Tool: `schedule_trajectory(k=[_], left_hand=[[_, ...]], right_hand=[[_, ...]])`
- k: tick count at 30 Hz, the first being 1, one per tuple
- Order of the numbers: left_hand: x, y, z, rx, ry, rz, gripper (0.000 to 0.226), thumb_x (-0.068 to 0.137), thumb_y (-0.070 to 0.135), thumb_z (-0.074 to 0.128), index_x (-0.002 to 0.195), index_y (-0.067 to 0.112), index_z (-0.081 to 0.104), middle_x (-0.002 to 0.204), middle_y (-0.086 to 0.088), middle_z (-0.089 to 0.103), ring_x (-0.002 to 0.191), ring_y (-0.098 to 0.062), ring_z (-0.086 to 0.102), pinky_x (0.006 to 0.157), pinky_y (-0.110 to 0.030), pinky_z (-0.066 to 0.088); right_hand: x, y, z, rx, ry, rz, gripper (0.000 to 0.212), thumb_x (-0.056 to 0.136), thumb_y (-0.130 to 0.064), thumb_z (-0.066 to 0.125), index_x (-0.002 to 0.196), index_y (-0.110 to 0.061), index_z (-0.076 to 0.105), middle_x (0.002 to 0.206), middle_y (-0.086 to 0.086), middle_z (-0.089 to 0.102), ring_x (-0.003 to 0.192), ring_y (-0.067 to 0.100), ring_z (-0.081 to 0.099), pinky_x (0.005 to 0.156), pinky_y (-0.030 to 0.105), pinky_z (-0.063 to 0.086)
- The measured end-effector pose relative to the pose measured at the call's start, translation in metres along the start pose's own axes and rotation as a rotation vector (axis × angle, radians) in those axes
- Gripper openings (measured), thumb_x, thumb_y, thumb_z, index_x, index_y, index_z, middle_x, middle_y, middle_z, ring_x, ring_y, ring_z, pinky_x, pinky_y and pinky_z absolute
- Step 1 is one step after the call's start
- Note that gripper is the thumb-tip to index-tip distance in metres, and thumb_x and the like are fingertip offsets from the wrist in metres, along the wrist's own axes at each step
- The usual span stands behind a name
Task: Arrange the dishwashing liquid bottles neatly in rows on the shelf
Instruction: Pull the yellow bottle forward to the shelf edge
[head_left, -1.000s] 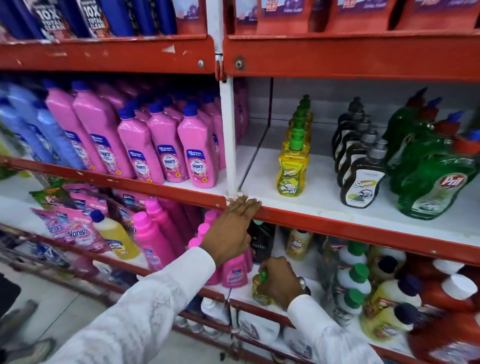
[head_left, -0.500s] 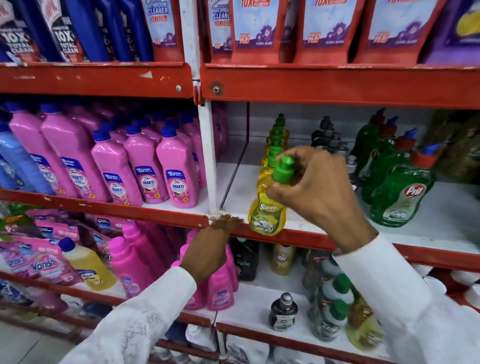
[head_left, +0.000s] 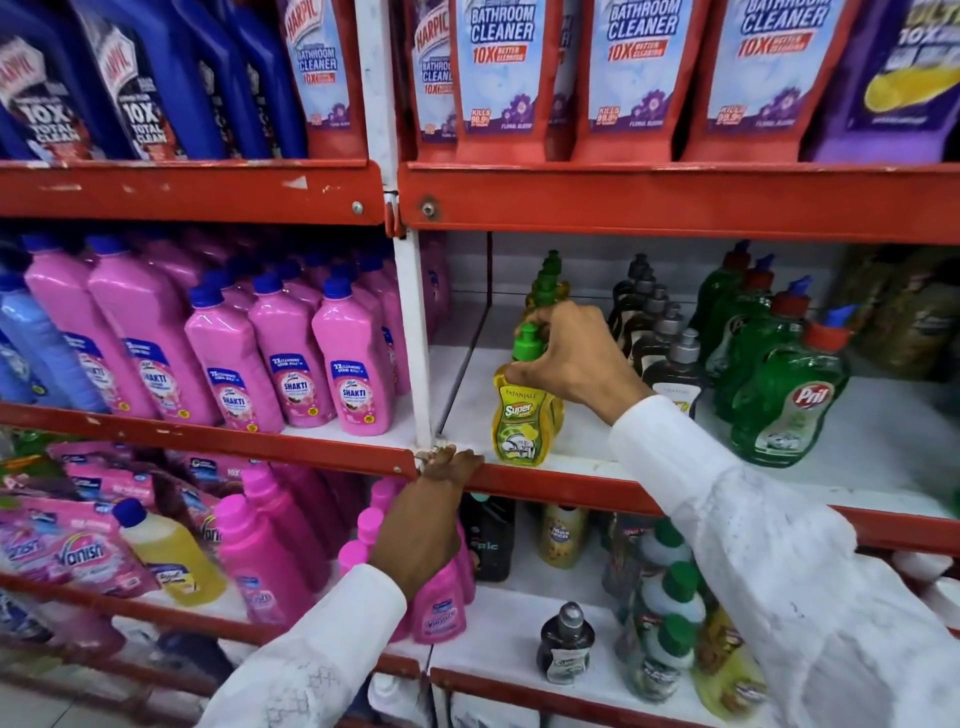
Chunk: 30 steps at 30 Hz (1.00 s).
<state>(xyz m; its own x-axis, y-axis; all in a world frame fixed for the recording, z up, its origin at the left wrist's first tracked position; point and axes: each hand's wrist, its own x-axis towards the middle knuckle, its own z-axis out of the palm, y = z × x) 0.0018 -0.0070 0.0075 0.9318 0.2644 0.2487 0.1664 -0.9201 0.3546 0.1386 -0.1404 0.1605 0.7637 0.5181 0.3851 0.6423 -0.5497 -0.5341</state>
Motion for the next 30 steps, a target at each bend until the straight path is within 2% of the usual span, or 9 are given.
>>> schedule_trajectory(k=[5, 10, 17, 19, 22, 24, 26, 28, 30], left_hand=[[-0.001, 0.000, 0.003, 0.037, 0.006, 0.034, 0.092, 0.071, -0.016, 0.053, 0.148, 0.029, 0.030, 0.161, -0.001, 0.031, 0.150, -0.021, 0.027, 0.107, -0.039, 0.048], [-0.004, 0.015, 0.014, 0.231, 0.008, 0.039, 0.085, 0.079, 0.007, 0.058, 0.154, 0.018, 0.019, 0.163, -0.011, 0.025, 0.152, -0.030, 0.017, 0.127, -0.044, 0.014], [-0.008, 0.044, 0.025, 0.202, 0.147, 0.174, 0.070, 0.077, 0.022, 0.054, 0.145, 0.013, 0.038, 0.148, -0.015, 0.044, 0.139, -0.035, 0.038, 0.120, -0.048, 0.030], [-0.006, 0.046, 0.030, 0.186, 0.183, 0.197, 0.066, 0.079, 0.021, 0.054, 0.143, 0.013, 0.040, 0.145, -0.014, 0.046, 0.136, -0.035, 0.040, 0.118, -0.049, 0.033], [-0.005, 0.043, 0.039, 0.187, 0.180, 0.184, 0.069, 0.077, 0.020, 0.056, 0.144, 0.014, 0.039, 0.143, -0.016, 0.045, 0.134, -0.036, 0.041, 0.117, -0.049, 0.035], [-0.008, 0.041, 0.046, 0.182, 0.160, 0.158, 0.073, 0.077, 0.019, 0.058, 0.146, 0.013, 0.037, 0.142, -0.018, 0.045, 0.134, -0.038, 0.041, 0.116, -0.050, 0.036], [-0.006, 0.041, 0.049, 0.173, 0.169, 0.147, 0.073, 0.077, 0.017, 0.059, 0.147, 0.013, 0.037, 0.142, -0.020, 0.044, 0.134, -0.038, 0.040, 0.115, -0.050, 0.037], [-0.005, 0.042, 0.051, 0.166, 0.191, 0.123, 0.072, 0.078, 0.019, 0.058, 0.146, 0.014, 0.037, 0.139, -0.020, 0.044, 0.131, -0.036, 0.040, 0.115, -0.049, 0.038], [-0.005, 0.044, 0.053, 0.182, 0.202, 0.110, 0.071, 0.078, 0.023, 0.054, 0.146, 0.015, 0.035, 0.138, -0.020, 0.042, 0.130, -0.035, 0.038, 0.115, -0.048, 0.037]], right_hand=[[0.000, 0.013, 0.005, -0.026, -0.055, 0.000, 0.035, 0.064, -0.030, 0.087, 0.090, -0.013, 0.072, 0.085, 0.004, 0.074, 0.075, 0.019, 0.071, 0.072, 0.036, 0.061], [-0.007, 0.020, 0.010, 0.044, -0.041, -0.016, 0.042, 0.066, -0.027, 0.085, 0.104, -0.016, 0.070, 0.088, -0.001, 0.072, 0.076, 0.015, 0.067, 0.071, 0.028, 0.056], [-0.036, 0.043, 0.002, 0.061, 0.004, -0.099, 0.061, 0.075, -0.027, 0.081, 0.131, -0.021, 0.060, 0.119, 0.001, 0.072, 0.093, 0.012, 0.062, 0.089, 0.029, 0.054], [-0.059, 0.056, -0.003, 0.099, 0.105, -0.133, 0.053, 0.077, -0.030, 0.079, 0.126, -0.023, 0.062, 0.118, -0.003, 0.071, 0.098, 0.011, 0.063, 0.087, 0.024, 0.051], [-0.110, 0.083, 0.007, 0.238, 0.224, -0.121, 0.028, 0.079, -0.028, 0.071, 0.106, -0.033, 0.065, 0.099, -0.014, 0.069, 0.081, 0.001, 0.063, 0.071, 0.006, 0.046], [-0.142, 0.107, 0.032, 0.248, 0.108, 0.002, 0.025, 0.079, -0.020, 0.074, 0.096, -0.036, 0.065, 0.090, -0.015, 0.071, 0.074, -0.004, 0.064, 0.067, 0.008, 0.049], [-0.166, 0.133, 0.068, 0.170, -0.120, 0.130, 0.030, 0.079, -0.018, 0.077, 0.102, -0.033, 0.066, 0.096, -0.008, 0.074, 0.072, -0.006, 0.063, 0.066, 0.008, 0.047], [-0.185, 0.150, 0.103, 0.115, -0.302, 0.244, 0.040, 0.081, -0.023, 0.074, 0.120, -0.018, 0.065, 0.113, 0.002, 0.070, 0.085, 0.004, 0.063, 0.075, 0.018, 0.048], [-0.195, 0.162, 0.128, 0.135, -0.355, 0.326, 0.049, 0.081, -0.024, 0.071, 0.126, -0.008, 0.062, 0.123, 0.011, 0.068, 0.105, 0.024, 0.065, 0.087, 0.030, 0.051]])
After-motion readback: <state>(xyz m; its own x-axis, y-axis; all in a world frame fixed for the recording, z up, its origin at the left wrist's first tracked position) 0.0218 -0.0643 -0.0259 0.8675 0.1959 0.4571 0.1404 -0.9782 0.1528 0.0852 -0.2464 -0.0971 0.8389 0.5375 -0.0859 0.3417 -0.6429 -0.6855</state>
